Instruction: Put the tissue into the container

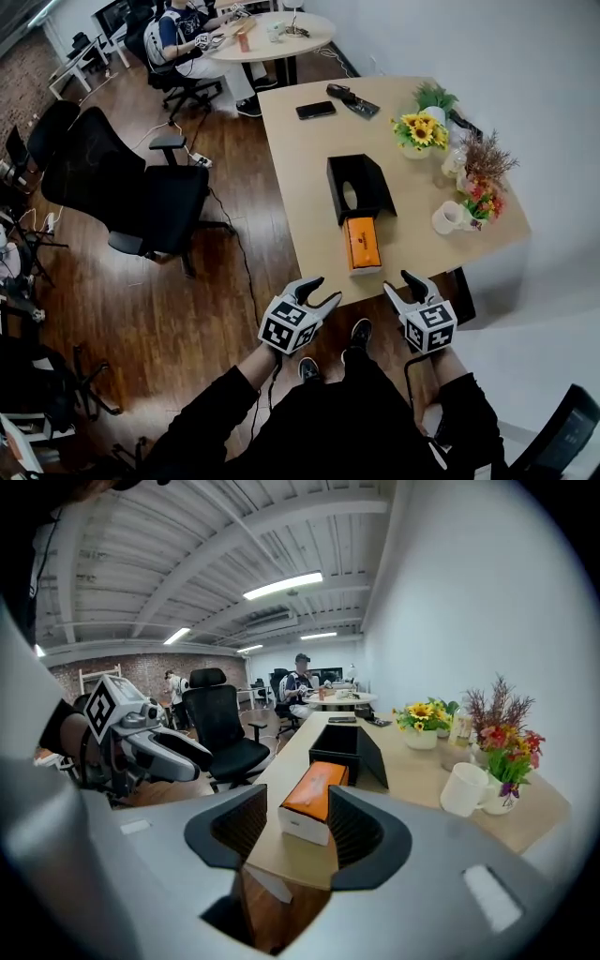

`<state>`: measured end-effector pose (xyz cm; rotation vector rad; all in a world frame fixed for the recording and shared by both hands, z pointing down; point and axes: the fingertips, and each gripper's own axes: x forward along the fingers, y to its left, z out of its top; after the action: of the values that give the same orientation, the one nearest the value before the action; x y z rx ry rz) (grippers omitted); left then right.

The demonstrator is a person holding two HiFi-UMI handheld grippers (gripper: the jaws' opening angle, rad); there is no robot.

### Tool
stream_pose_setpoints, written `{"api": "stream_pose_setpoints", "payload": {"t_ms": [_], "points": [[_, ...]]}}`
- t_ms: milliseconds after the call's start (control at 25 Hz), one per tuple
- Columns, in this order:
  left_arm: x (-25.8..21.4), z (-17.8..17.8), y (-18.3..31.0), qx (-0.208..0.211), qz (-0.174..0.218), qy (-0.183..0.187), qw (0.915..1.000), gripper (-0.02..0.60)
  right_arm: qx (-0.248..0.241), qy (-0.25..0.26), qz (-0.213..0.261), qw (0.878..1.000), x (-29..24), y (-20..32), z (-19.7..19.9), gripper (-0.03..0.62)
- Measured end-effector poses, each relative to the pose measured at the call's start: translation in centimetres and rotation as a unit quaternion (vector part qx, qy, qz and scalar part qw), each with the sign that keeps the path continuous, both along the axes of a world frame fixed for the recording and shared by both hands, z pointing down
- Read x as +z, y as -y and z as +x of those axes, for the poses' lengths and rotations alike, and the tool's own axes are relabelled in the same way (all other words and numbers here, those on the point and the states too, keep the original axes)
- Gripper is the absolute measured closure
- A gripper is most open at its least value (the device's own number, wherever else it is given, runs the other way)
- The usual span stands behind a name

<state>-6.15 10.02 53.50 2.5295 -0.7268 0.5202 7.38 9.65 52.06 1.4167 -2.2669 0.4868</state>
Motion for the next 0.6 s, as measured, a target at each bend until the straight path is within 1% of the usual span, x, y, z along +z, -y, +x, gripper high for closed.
{"api": "stream_pose_setpoints", "payload": {"t_ms": [80,120,240,320,360,440,520,560,600], "points": [[1.0,0.9,1.4,-0.008,-0.033,-0.013,0.9993,0.387,-0.016,-0.004,-0.015,1.000,1.4,1.2,0.4,0.390],[1.4,1.2,2.3,-0.015,-0.043,-0.013,0.9989,0.387,-0.024,-0.003,-0.022,0.999,2.0,1.9,0.6,0.390],[3.0,1.7,4.7,-0.026,-0.048,0.018,0.9984,0.387,-0.040,0.020,-0.043,0.998,3.7,4.7,1.1,0.390],[4.1,2.4,6.1,-0.031,-0.063,0.031,0.9971,0.387,-0.041,0.033,-0.054,0.997,4.6,6.9,1.9,0.390],[4.6,2.8,6.8,-0.039,-0.080,0.028,0.9956,0.388,-0.044,0.035,-0.059,0.997,5.0,8.0,2.2,0.390],[5.4,3.6,8.5,-0.069,-0.126,0.006,0.9896,0.388,-0.059,0.039,-0.071,0.995,5.9,9.8,2.6,0.391],[6.1,4.2,10.4,-0.103,-0.158,-0.008,0.9821,0.388,-0.074,0.070,-0.106,0.989,6.9,11.1,2.5,0.406],[6.4,4.5,11.3,-0.113,-0.164,-0.004,0.9799,0.388,-0.077,0.099,-0.136,0.983,7.4,11.5,2.3,0.415],[6.8,4.8,12.0,-0.117,-0.168,0.004,0.9789,0.388,-0.078,0.131,-0.172,0.973,7.9,11.8,2.2,0.422]]}}
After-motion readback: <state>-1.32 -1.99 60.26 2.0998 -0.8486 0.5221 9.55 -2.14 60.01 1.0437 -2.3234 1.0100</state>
